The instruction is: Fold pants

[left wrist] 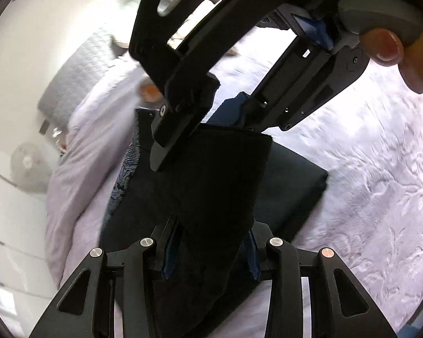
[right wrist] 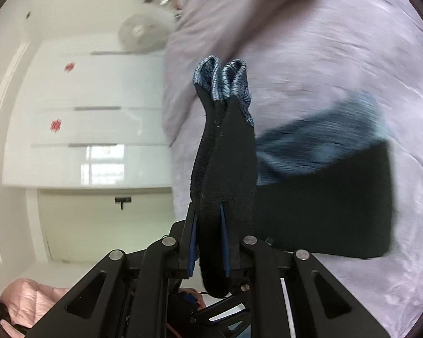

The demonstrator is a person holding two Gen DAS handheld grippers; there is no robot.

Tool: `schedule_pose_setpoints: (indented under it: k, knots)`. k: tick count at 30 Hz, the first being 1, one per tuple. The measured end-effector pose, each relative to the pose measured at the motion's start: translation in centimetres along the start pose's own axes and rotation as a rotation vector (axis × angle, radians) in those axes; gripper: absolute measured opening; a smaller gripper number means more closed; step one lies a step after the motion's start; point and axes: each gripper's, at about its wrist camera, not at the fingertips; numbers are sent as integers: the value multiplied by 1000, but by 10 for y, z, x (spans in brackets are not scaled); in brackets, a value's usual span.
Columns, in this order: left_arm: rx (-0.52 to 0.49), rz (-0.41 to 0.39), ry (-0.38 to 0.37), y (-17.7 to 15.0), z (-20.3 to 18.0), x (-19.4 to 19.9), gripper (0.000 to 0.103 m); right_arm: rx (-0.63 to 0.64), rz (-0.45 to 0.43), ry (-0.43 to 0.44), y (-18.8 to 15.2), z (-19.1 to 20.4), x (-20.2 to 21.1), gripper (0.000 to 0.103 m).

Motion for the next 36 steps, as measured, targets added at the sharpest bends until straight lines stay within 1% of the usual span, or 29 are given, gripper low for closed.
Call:
schedule_pose_setpoints:
  k: [1, 3, 6, 7, 8, 10, 11, 12, 13, 14, 17, 18, 19, 21, 22, 24, 26, 28, 29, 31, 32, 33, 34, 36]
  knots:
    - [-19, 8, -8, 2, -12, -5, 40, -25, -13, -4, 0, -17, 8, 17]
    - [-39, 22, -15, 2, -24, -11, 40, -60, -29, -8, -2, -42, 14, 16]
    - [-77, 22, 15, 8, -41, -18, 40, -82, -34, -48, -7, -71, 16, 16]
    - [-81, 21, 19, 7, -41, -21, 40, -95, -38, -54, -7, -77, 15, 16]
    - [-83, 21, 21, 7, -38, -20, 43, -103, -42, -72, -7, -84, 14, 16]
    - [-78, 29, -9, 5, -29, -19, 45, -99, -43, -100, -7, -90, 11, 18]
    - [-71, 37, -29, 4, -21, -18, 53, -96, -41, -109, -9, -92, 14, 23]
    - [-60, 43, -33, 3, -11, -15, 66, -95, -41, -127, -12, -92, 14, 24]
    - [-47, 45, -42, -1, -5, -14, 72, -90, -41, -139, -12, -91, 18, 24]
    - [-23, 49, -67, -4, 6, -11, 75, -80, -45, -165, -14, -85, 17, 24]
    - [44, 78, -137, -18, 35, -2, 75, -70, -60, -235, -23, -72, 17, 26]
    - [66, 87, -137, -24, 44, -1, 75, -67, -65, -269, -26, -67, 16, 26]
    - [88, 98, -121, -29, 52, 0, 75, -60, -61, -289, -29, -62, 19, 26]
    - [146, 128, -103, -39, 70, -1, 75, -30, -28, -385, -37, -49, 16, 28]
    - [184, 152, -94, -44, 81, -5, 75, -18, -21, -420, -37, -46, 10, 28]
    - [253, 226, -70, -55, 103, -22, 75, 26, -18, -514, -43, -30, 5, 30]
    - [297, 290, -44, -68, 110, -36, 75, 71, -17, -622, -47, -13, -2, 31]
    - [324, 359, -34, -82, 114, -54, 75, 117, -31, -709, -51, 2, -7, 31]
    - [329, 400, -33, -87, 116, -67, 75, 154, -47, -743, -54, 16, -11, 31]
    - [373, 437, -67, -96, 120, -73, 75, 203, -60, -750, -58, 31, -20, 31]
    - [383, 440, -77, -98, 123, -73, 75, 230, -56, -754, -58, 37, -30, 32]
    - [385, 439, -83, -100, 124, -70, 75, 244, -45, -761, -52, 37, -43, 32]
    - [380, 435, -82, -102, 123, -65, 75, 254, -27, -774, -53, 38, -50, 32]
    - [378, 430, -88, -104, 124, -60, 75, 238, 17, -797, -52, 25, -67, 32]
Point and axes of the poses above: each gripper's, at about its wrist camera, not at the fingertips, and x roughly against the way its jaws point, z to its left, y to its top, and after that the axes turned 14 degrees about y, right-handed
